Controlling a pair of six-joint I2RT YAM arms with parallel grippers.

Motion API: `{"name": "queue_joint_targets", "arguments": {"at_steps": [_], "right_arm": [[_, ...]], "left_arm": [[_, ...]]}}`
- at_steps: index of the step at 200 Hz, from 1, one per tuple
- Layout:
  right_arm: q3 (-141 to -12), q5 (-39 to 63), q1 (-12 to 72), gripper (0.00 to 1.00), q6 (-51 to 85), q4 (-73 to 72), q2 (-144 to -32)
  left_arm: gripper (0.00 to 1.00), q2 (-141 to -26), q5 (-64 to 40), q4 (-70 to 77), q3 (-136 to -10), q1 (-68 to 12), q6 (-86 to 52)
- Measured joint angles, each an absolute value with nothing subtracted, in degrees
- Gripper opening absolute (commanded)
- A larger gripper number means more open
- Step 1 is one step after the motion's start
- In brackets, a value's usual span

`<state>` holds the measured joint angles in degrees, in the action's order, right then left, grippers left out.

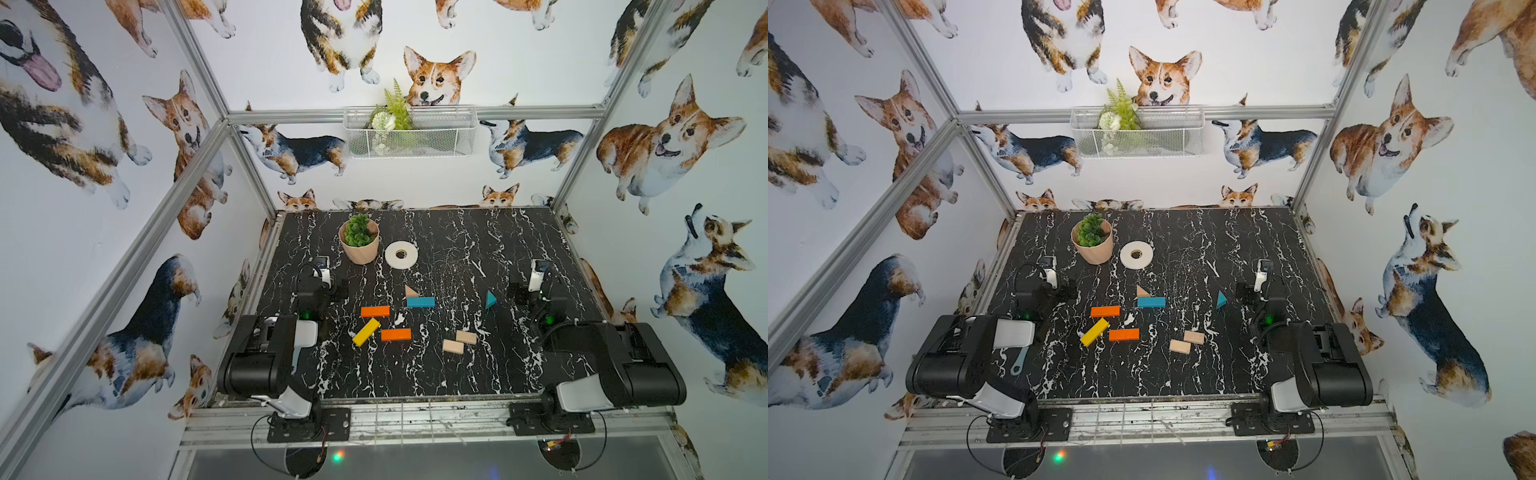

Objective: Assemble a carrot with building blocks
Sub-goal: Adjust the building block at the center of the board.

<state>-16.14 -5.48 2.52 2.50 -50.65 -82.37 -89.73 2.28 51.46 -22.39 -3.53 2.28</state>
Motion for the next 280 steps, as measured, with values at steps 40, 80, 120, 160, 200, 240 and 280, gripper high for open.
{"name": "queue_joint_targets", "arguments": {"at_steps": [40, 80, 120, 160, 200, 240, 280], "right_arm": [[-16.12, -5.74, 2.61, 1.0, 2.9, -50.65, -82.37], [-16.12, -5.93, 2.61, 1.0, 2.9, -50.65, -82.37], [-16.12, -5.93, 2.63, 1.0, 2.92, -50.65, -82.37], [-16.12, -5.93, 2.63, 1.0, 2.94, -50.65, -82.37], [-15.68, -5.96, 2.74, 1.0, 2.94, -50.7, -82.37], [-15.16, -6.52, 3.09, 1.0, 2.94, -50.81, -82.26], [-14.28, -12.03, 5.34, 1.0, 2.98, -49.78, -76.44]], "left_arm": [[1.0, -89.73, 3.42, 51.05, -22.39, -3.81, 1.85], [1.0, -89.73, 3.57, 51.05, -22.39, -3.81, 1.69], [1.0, -89.73, 3.57, 51.05, -22.39, -3.81, 1.67], [1.0, -89.73, 3.57, 51.05, -22.39, -3.81, 1.67], [1.0, -89.73, 3.55, 51.03, -22.44, -3.75, 1.28], [1.0, -89.78, 3.84, 50.61, -22.57, -3.46, 1.26], [0.96, -82.28, 15.44, 43.11, -24.51, -12.86, 3.29]]}}
